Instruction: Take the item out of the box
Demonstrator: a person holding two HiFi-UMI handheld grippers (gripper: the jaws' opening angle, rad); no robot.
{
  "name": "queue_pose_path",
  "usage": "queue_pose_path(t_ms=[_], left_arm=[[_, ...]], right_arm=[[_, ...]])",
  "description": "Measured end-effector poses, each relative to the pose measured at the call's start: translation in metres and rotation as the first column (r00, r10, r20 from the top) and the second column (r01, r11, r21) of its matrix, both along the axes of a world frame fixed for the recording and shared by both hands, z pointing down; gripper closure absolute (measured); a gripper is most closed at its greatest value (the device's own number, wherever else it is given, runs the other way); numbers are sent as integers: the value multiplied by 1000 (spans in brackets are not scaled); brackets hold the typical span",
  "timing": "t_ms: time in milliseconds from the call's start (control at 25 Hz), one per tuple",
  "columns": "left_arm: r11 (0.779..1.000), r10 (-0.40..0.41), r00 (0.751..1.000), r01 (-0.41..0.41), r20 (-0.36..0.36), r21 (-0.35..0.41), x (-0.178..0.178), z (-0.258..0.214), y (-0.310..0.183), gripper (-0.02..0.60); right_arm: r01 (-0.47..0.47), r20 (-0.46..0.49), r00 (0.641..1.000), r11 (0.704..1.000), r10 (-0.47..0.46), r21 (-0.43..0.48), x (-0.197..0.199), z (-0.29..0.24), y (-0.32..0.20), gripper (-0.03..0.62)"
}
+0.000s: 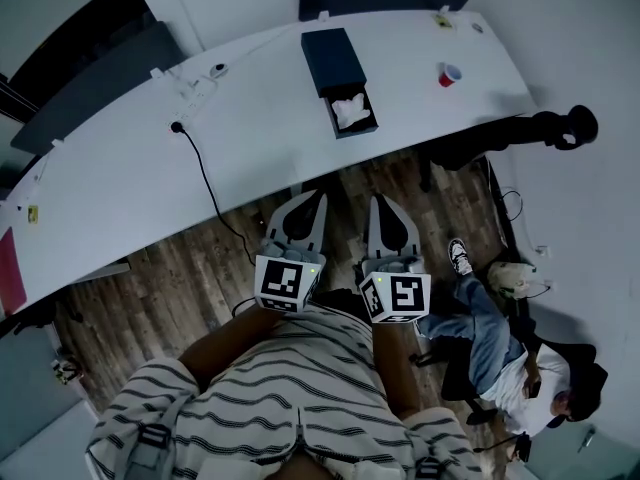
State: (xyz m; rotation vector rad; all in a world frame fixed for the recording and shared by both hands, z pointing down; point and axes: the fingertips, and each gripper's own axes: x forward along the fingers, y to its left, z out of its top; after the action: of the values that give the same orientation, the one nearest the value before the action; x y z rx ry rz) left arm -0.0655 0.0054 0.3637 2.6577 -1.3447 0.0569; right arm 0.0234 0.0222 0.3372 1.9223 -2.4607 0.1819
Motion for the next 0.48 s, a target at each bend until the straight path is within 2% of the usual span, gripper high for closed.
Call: queue_pose_path(t_ms=[480], left_arm=[[999,-25,999,25,28,-21,16,12,-34,557]], right_arm=[[39,22,999,998,-38,-40,11,13,-40,577]])
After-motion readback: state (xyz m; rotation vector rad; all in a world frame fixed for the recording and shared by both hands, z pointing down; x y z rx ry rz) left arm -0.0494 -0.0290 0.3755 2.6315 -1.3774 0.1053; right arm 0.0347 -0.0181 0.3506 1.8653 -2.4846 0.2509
